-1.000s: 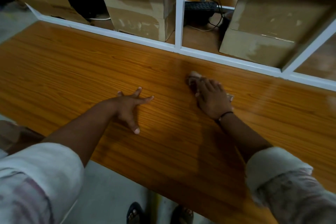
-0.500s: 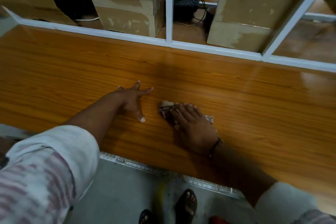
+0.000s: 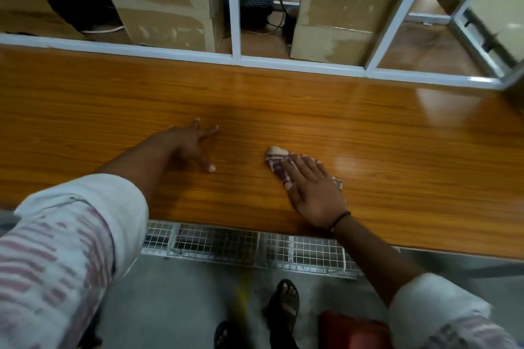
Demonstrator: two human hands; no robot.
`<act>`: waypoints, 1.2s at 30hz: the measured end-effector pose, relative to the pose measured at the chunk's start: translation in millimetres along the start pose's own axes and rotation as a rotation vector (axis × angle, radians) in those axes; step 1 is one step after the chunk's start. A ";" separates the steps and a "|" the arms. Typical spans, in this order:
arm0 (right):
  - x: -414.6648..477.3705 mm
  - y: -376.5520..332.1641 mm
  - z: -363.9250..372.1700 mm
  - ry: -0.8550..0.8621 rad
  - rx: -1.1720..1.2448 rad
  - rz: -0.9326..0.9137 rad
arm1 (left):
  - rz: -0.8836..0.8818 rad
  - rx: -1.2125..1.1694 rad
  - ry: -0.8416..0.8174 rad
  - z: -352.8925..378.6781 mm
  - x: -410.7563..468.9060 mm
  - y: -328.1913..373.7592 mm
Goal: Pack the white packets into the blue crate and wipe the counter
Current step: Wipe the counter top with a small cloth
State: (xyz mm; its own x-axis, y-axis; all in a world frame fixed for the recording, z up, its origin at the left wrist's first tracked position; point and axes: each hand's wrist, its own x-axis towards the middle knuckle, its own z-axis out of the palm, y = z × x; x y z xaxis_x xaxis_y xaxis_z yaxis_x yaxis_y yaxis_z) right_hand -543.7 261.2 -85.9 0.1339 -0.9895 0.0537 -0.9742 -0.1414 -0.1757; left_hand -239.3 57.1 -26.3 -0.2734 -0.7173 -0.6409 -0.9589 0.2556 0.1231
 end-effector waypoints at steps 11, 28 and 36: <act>-59.4 -6.7 -4.3 0.043 -0.021 0.227 | 0.063 0.084 0.015 27.3 -18.5 71.8; -11.7 94.8 -27.6 0.027 -0.029 0.326 | 0.153 0.240 -0.071 4.7 8.6 163.8; 63.6 175.4 -39.2 0.014 0.004 0.323 | 0.156 0.288 -0.058 3.3 21.8 162.5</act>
State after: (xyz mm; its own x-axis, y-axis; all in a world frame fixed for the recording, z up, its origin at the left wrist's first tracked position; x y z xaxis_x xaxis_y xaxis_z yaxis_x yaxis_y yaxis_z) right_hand -713.2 174.6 -74.7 -0.1842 -0.9828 0.0085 -0.9652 0.1793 -0.1902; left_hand -400.7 85.2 -22.8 -0.4025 -0.6194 -0.6741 -0.8431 0.5377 0.0093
